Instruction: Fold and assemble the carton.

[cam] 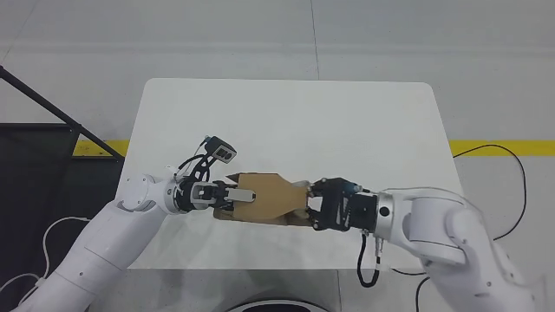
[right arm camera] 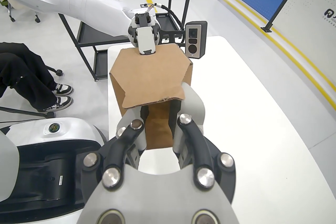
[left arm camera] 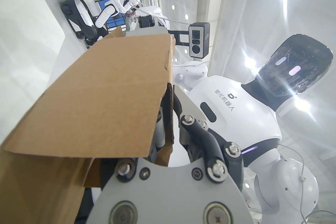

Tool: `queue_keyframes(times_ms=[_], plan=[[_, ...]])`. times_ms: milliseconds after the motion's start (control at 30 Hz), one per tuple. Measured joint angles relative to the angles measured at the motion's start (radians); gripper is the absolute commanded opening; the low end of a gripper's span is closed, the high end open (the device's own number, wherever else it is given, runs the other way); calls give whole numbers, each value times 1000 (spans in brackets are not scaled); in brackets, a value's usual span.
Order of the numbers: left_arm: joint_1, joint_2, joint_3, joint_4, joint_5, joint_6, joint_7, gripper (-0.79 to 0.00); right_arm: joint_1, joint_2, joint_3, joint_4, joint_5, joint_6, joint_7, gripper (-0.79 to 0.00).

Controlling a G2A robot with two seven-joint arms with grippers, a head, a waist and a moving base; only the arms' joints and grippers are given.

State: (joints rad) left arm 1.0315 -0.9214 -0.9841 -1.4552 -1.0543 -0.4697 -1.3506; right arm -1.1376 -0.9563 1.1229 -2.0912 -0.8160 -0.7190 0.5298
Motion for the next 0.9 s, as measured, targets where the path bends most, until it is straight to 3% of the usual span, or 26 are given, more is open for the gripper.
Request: queue_keyframes(times_ms=[900], plan=[[0, 0, 0, 0, 0, 0, 0, -785, 135, -33, -142, 73, 34, -19, 33, -526]])
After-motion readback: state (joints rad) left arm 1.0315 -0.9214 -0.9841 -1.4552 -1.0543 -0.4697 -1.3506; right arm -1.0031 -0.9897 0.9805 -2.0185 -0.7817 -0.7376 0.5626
